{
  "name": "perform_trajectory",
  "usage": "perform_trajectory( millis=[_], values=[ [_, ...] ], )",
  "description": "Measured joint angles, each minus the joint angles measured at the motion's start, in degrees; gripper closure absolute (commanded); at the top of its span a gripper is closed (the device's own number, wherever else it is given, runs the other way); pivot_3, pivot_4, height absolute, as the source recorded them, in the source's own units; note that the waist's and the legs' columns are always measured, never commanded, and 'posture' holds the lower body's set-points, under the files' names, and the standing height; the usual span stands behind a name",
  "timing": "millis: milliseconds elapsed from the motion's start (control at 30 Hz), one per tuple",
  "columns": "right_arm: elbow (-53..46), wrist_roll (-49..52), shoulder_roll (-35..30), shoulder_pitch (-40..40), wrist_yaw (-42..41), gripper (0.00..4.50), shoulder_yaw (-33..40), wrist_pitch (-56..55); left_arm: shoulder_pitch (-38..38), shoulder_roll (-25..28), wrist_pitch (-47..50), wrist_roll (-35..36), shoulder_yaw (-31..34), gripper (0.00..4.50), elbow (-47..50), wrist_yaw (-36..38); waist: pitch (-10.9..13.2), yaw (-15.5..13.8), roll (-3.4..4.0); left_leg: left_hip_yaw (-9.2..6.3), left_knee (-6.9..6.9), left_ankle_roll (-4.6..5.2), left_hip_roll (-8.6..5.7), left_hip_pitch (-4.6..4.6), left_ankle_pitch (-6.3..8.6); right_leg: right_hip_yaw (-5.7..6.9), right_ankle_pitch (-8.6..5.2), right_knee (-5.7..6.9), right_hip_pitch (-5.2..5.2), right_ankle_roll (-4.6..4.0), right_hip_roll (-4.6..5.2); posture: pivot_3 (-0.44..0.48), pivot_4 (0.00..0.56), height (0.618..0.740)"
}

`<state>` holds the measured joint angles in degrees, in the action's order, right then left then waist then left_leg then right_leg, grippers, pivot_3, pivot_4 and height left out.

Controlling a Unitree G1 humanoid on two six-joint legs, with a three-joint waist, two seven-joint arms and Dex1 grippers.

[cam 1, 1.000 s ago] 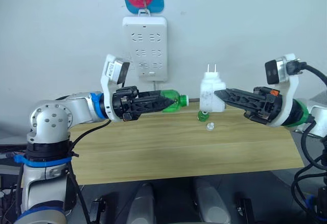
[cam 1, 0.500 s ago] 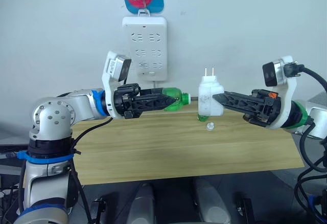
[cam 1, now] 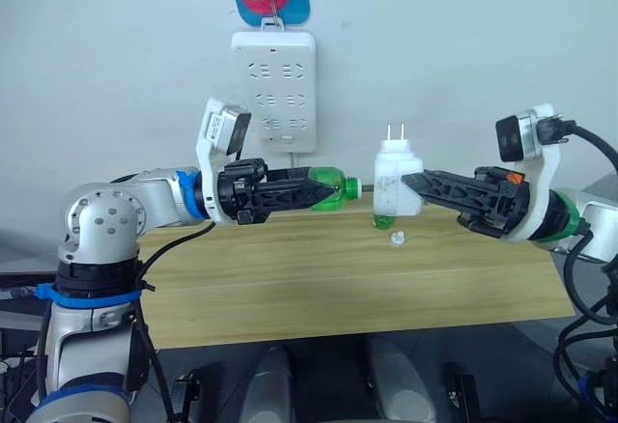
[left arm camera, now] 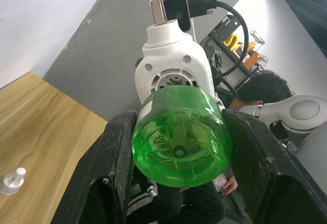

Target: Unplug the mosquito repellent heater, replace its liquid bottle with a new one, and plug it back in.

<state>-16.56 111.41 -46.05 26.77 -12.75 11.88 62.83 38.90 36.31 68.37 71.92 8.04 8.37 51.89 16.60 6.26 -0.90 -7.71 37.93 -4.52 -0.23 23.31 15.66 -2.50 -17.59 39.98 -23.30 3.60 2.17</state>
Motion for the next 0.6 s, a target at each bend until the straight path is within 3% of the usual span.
perform_trajectory(
  millis=[600],
  values=[
    [0.0, 0.0, -0.2, 0.0, -0.3, 1.58, -0.2, -1.0, 0.1, -1.4, 0.6, 0.9, 1.0, 2.20, -0.6, -1.4, 0.0, 0.0, 0.00, 0.00, 0.00, -0.03, 0.00, 0.00, -0.02, 0.00, 0.00, 0.01, 0.00, 0.00, 0.00, -0.137, 0.231, 0.734]
  ],
)
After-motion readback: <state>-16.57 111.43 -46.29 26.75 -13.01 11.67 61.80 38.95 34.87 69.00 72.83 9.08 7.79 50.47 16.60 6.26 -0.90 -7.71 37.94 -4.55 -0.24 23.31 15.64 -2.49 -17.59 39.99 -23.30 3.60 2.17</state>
